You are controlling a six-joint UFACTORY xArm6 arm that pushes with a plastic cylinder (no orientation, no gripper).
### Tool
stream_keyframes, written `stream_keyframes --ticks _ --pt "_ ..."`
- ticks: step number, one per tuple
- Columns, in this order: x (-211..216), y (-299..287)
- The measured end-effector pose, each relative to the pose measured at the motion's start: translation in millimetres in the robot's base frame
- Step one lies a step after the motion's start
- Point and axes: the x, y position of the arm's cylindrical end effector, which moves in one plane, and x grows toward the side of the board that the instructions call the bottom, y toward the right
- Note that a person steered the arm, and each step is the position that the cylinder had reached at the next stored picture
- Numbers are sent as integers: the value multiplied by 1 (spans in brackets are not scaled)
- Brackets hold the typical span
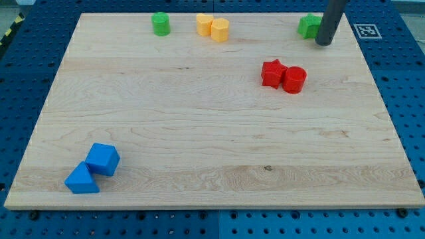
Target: Point your arm at the green circle
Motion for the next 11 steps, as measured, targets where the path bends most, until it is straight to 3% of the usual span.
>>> stream_keyframes --ticks 2,4,5,7,8,10,11 --pt "37 -109" --pt "46 -276" --pt "38 -358" --pt "-41 -454" --pt "-93 -452" --pt "-106 -419" --pt "-106 -376"
